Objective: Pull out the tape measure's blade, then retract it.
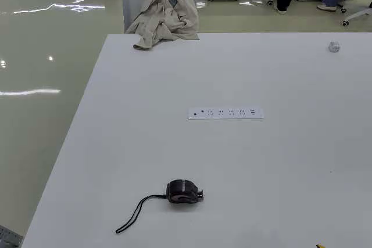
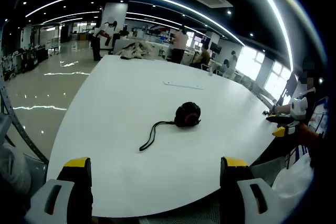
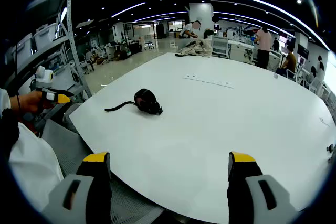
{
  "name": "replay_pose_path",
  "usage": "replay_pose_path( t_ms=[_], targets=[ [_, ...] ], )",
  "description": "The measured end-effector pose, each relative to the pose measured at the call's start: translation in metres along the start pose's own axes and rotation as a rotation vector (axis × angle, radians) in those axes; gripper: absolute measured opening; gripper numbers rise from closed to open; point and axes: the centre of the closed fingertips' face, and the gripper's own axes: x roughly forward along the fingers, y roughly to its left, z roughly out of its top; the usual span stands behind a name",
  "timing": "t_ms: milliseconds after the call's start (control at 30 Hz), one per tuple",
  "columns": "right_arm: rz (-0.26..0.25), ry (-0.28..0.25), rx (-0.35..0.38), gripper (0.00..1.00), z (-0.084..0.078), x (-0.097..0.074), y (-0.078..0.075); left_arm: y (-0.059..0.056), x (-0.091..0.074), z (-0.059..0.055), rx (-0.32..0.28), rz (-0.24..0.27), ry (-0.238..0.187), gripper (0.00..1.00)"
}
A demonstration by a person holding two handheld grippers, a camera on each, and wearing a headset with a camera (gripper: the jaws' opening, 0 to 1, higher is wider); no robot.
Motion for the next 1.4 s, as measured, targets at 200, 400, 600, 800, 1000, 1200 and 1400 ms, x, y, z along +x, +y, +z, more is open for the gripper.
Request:
replay_pose_path(
  t_ms=[200, 400, 600, 800, 1000, 1200, 1400],
  targets=[
    [0.013, 0.001, -0.008, 0.96, 0.0039, 0.0047, 0.0029, 0.0024, 0.0004, 0.0018, -0.010, -0.001, -0.005, 1.00],
    [0.022, 0.001, -0.008, 0.96, 0.0048, 0.0076, 0.0059, 0.0014, 0.0011, -0.0004, -0.010, -0.003, 0.001, 1.00],
    [0.026, 0.003, -0.004, 0.95, 0.0043, 0.0086, 0.0057, -0.0021, 0.0022, -0.0007, -0.011, -0.005, 0.004, 1.00],
    [0.026, 0.005, -0.002, 0.95, 0.0028, 0.0087, 0.0049, -0.0019, 0.0023, -0.0007, -0.011, -0.003, 0.006, 1.00],
    [0.026, 0.004, 0.002, 0.95, 0.0026, 0.0077, 0.0051, -0.0020, 0.0011, -0.0034, -0.010, -0.002, 0.008, 1.00],
    [0.027, 0.006, -0.002, 0.95, 0.0021, 0.0071, 0.0066, -0.0039, 0.0008, -0.0039, -0.008, -0.004, 0.009, 1.00],
    [0.022, 0.009, 0.002, 0.95, 0.0005, 0.0058, 0.0050, -0.0045, 0.0018, -0.0054, -0.005, -0.007, 0.013, 1.00]
  ],
)
